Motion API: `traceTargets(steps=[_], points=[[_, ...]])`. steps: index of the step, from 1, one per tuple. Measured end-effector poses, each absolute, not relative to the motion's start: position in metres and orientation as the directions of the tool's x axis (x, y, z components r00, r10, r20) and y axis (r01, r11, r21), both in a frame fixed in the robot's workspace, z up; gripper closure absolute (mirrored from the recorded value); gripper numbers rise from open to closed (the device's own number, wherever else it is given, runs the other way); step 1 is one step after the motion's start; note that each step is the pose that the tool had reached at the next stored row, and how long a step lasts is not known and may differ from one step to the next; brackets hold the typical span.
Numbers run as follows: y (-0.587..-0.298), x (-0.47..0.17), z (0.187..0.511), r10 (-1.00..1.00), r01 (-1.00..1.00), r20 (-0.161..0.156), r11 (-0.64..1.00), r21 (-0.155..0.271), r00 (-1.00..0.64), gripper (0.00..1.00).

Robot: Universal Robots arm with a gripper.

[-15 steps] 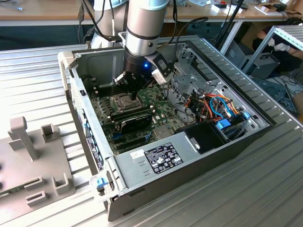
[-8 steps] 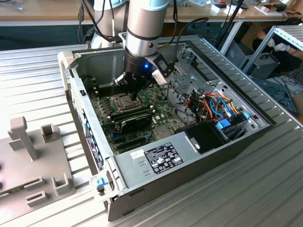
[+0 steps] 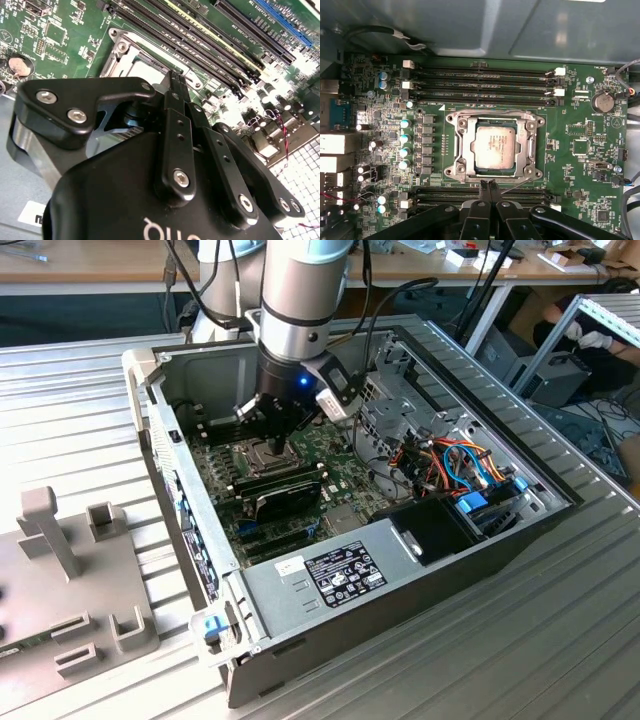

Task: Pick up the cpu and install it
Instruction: 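Install the second cpu locking lever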

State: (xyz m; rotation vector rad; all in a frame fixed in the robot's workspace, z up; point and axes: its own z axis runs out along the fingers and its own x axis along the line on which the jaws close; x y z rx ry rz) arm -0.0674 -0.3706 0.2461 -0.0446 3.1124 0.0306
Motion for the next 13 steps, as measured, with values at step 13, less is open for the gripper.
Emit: traceTargets(steps=[13], points=[[-0.373,-0.078,0.245,-0.028,-0.029,-0.029,0.999,0.019,-0.999,0.89]])
